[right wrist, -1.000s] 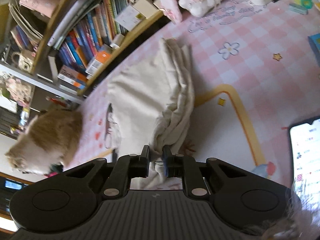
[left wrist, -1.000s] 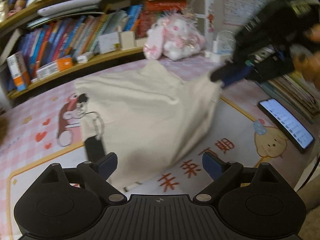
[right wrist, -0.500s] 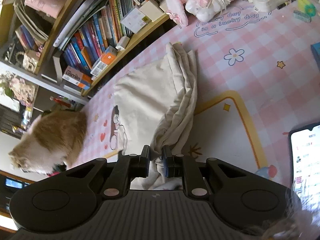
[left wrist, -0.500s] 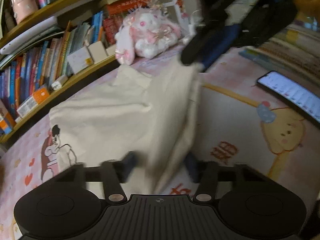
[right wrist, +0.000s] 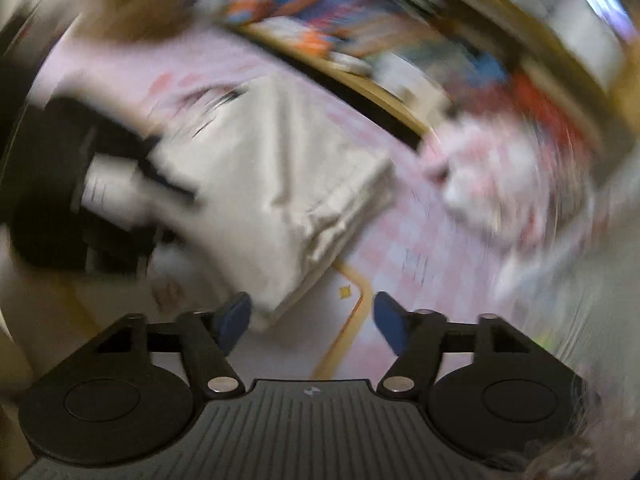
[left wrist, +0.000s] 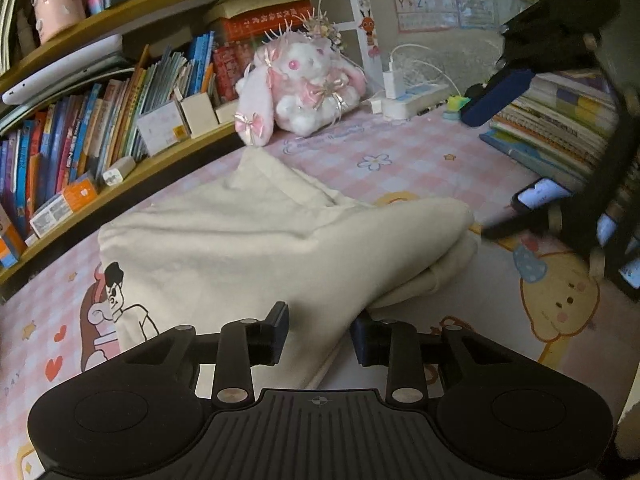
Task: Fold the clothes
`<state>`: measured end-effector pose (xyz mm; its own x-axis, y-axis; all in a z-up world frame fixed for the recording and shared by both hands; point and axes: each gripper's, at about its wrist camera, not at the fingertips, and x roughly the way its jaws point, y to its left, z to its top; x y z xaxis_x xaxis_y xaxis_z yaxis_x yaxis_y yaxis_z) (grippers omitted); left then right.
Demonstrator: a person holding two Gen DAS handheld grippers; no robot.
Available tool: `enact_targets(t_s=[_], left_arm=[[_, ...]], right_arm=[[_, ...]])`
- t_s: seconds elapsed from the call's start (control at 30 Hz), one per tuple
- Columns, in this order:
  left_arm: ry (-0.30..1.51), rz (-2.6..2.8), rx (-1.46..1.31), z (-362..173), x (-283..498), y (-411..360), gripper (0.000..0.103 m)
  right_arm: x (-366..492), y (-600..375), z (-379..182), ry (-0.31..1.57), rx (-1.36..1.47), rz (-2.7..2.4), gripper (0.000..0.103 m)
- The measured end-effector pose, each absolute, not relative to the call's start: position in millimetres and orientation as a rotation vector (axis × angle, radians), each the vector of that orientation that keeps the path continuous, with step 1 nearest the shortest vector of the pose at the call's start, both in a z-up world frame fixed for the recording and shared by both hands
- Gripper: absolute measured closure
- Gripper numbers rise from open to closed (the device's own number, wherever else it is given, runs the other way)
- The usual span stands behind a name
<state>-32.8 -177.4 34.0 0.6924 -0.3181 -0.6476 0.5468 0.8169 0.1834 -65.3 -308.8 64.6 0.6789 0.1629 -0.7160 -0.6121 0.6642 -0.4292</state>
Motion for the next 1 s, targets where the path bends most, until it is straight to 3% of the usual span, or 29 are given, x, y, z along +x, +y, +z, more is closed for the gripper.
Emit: enact_targets(t_s=[0.17,0.3,0.33,0.37,0.4,0.43,0.8,1.0], left_arm=[[0.648,-0.504,0.315,40.3,-30.1,-173.0,0.071],[0.647,-0.5,0.314,40.0,-33.5,-170.8,0.07],[0.648,-0.498,0.323,38.8,-35.1,-170.5,0.069],[0.65,-0.491,0.341,36.6,-37.2,-170.6,0.065],[0.652,-0.479,0.365,34.1,-39.5,-171.1,0.053],[0.651,-0.46,0.393,31.8,-42.1,-171.4,0.046],[0.586,-0.275,0.727,13.5,-62.2,-152.4,0.047],[0.58,-0.3,0.849,2.9,-69.9,-147.0,0.064]], right_arm=[[-84.2,-284.7,29.5,0.539,-1.043,0.617,0.025],[-75.7,-273.2,8.6,0.498,-1.127,0.631,0.03],[-71.9,-272.0,5.0,0.494,-1.143,0.621,0.045],[-67.6,-271.8,3.5,0.494,-1.155,0.606,0.073],[-63.7,-272.1,3.8,0.5,-1.157,0.599,0.083],[-60.5,-273.5,6.8,0.515,-1.141,0.604,0.084],[-53.3,-274.4,22.5,0.5,-1.095,0.572,0.087],[-57.0,-275.6,11.5,0.51,-1.109,0.571,0.087]])
